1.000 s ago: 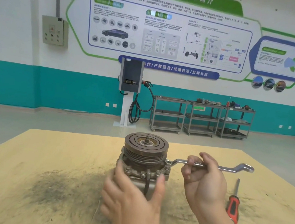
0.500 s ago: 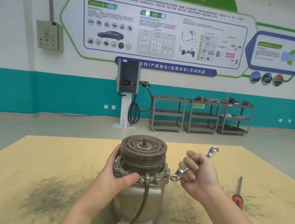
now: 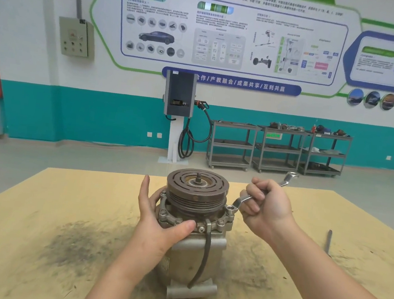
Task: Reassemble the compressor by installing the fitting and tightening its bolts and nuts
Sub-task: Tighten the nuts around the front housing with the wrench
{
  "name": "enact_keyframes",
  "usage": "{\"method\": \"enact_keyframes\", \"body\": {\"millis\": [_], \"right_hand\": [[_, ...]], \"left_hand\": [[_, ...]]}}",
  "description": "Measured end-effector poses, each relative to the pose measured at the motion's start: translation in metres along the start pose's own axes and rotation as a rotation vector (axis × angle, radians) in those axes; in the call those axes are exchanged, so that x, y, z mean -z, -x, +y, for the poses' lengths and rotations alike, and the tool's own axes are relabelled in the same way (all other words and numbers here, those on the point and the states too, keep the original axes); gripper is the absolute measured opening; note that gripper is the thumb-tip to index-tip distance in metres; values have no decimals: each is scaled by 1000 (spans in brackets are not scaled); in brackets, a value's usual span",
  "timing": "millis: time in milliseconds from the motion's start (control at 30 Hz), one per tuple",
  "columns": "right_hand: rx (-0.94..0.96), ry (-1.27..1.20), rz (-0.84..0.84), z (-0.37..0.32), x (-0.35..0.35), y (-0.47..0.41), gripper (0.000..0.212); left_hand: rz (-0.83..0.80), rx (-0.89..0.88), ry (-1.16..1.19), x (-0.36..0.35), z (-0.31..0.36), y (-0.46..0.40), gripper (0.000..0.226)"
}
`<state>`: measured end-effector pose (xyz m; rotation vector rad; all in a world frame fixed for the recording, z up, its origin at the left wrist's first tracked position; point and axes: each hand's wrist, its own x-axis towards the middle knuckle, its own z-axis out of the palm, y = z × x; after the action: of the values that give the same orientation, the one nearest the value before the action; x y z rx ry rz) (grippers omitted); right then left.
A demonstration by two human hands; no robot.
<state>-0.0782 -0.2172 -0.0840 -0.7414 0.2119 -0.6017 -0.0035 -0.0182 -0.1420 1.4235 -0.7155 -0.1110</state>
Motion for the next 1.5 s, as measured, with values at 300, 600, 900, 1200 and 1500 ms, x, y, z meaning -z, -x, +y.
{"method": "enact_keyframes", "body": {"millis": [300, 600, 900, 1200, 1500], "right_hand": [[11, -17, -56, 13, 15, 14, 14], [374, 72, -112, 26, 36, 59, 17], [1398, 1096, -425, 67, 16, 71, 10], [1524, 1026, -396, 48, -4, 55, 14], [761, 98, 13, 20, 13, 41, 22]], "left_hand": [[-41, 30, 118, 8, -1, -4, 121], [-80, 4, -47, 6, 9, 3, 124], [-68, -52, -135, 4, -5, -5, 111], [-25, -47, -99, 3, -13, -11, 112], [11, -85, -145, 0, -16, -8, 80]]}}
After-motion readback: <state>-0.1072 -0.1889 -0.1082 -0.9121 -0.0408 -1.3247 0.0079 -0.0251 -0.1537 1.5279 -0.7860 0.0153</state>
